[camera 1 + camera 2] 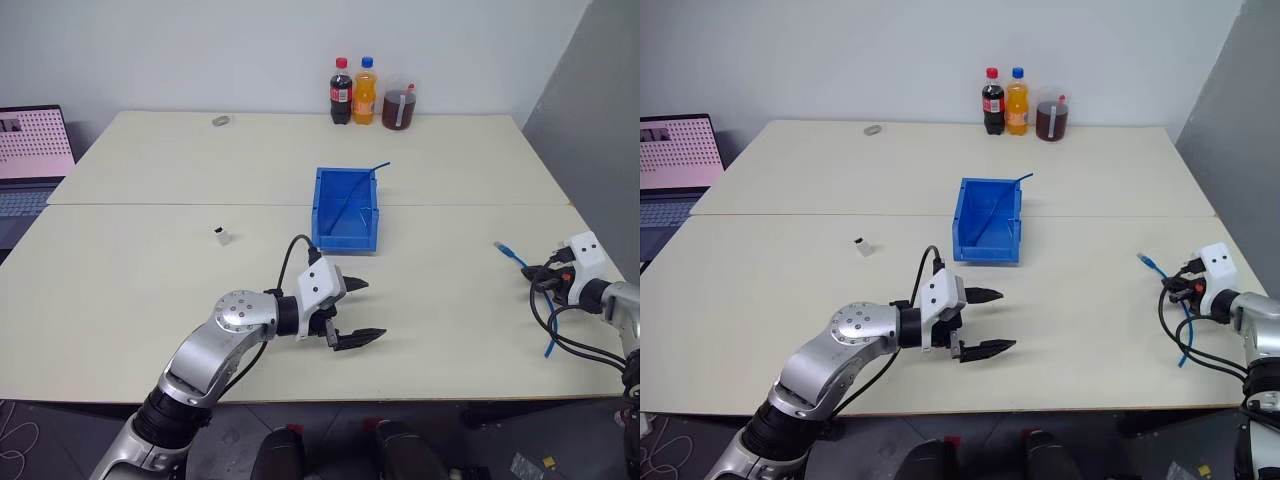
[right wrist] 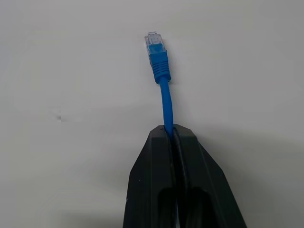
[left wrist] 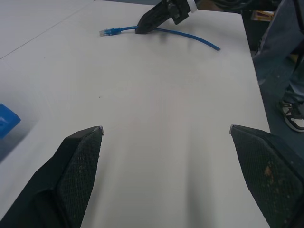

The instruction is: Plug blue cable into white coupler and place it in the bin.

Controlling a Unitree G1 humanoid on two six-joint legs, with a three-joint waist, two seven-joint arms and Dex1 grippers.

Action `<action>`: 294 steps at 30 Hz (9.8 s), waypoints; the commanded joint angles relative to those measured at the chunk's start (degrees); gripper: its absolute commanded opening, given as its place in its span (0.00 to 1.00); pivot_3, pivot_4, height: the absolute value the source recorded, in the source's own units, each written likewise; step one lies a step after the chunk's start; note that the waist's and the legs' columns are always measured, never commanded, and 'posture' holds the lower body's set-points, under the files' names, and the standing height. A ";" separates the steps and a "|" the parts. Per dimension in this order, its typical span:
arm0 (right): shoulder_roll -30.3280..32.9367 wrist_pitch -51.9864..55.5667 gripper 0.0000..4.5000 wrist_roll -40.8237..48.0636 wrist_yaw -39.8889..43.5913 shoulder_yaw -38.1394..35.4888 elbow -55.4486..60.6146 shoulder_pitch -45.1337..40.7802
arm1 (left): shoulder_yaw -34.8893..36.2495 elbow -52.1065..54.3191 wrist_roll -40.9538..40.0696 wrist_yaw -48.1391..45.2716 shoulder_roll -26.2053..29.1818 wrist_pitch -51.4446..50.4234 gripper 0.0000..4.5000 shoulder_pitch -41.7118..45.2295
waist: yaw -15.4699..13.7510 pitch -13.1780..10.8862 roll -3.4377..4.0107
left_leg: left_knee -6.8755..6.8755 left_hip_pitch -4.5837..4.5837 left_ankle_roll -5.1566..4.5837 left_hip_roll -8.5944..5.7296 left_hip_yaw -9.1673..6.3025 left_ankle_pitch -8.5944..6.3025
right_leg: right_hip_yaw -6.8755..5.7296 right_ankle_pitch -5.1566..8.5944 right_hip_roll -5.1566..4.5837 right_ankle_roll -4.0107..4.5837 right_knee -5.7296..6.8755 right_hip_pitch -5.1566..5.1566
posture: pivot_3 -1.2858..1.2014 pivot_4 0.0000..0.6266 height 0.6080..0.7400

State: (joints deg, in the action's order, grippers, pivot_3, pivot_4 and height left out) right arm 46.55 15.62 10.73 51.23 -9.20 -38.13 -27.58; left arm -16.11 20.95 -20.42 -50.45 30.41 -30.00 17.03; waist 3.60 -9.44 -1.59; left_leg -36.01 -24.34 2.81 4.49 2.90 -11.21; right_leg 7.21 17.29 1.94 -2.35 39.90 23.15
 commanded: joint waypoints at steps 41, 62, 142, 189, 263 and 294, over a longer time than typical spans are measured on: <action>-23.61 2.06 0.89 -7.06 14.84 30.65 39.20 -6.83 | 17.64 -19.48 2.66 -5.52 9.95 14.54 1.00 -13.05 | -1.21 -0.24 -0.38 | 0.00 -0.06 0.03 0.09 -0.32 0.00 | -0.55 0.01 -0.11 0.58 0.19 0.04 | 0.52 0.24 1.00; -14.06 25.48 1.00 3.01 2.67 23.32 68.75 7.30 | 0.46 -28.64 12.60 -15.13 6.32 14.57 0.67 -1.18 | -2.05 0.02 -0.23 | -0.07 -0.08 0.03 0.01 -0.50 0.00 | -0.60 0.13 -0.09 0.21 0.10 -0.09 | 0.52 0.24 1.00; -26.88 33.72 0.03 41.01 -13.77 11.24 63.47 9.74 | 16.96 -11.02 -26.58 -10.69 -0.45 -19.92 0.05 7.32 | -1.65 0.59 -0.15 | -0.01 -0.49 0.02 0.06 -1.32 0.01 | -1.41 0.36 0.01 0.46 0.07 -0.04 | 0.52 0.24 1.00; -21.88 26.91 0.01 30.17 -9.21 13.36 58.55 9.97 | 27.99 -20.95 13.48 57.98 -22.66 4.03 1.00 2.49 | -1.85 0.51 -0.23 | -0.01 -0.52 0.03 0.03 -1.35 0.01 | -1.44 0.33 -0.04 0.44 0.08 -0.06 | 0.52 0.24 1.00; -13.39 23.34 0.01 24.99 -8.28 13.01 68.21 17.12 | 3.62 -21.06 6.72 -13.88 8.17 17.95 0.17 2.58 | -1.76 0.43 -0.14 | 0.04 -0.50 0.07 0.00 -1.23 0.02 | -1.42 0.34 -0.13 0.44 -0.03 -0.04 | 0.52 0.24 1.00; -19.41 5.59 0.01 0.63 -5.20 31.33 53.37 7.63 | -4.79 -38.51 16.19 -21.43 2.06 31.04 0.17 10.26 | -1.94 0.56 -0.10 | -0.08 -0.42 0.05 0.04 -1.28 0.03 | -1.44 0.33 -0.02 0.43 0.08 -0.14 | 0.52 0.24 1.00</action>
State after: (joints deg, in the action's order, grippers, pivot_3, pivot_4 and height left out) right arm 26.60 21.92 12.47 45.43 22.04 15.37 -20.25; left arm -19.50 -16.10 -6.86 -71.98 32.32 1.75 28.68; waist 1.65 -8.89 -1.68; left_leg -36.09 -24.75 2.86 4.53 1.62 -11.18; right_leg 5.77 17.62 1.93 -1.92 39.98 22.99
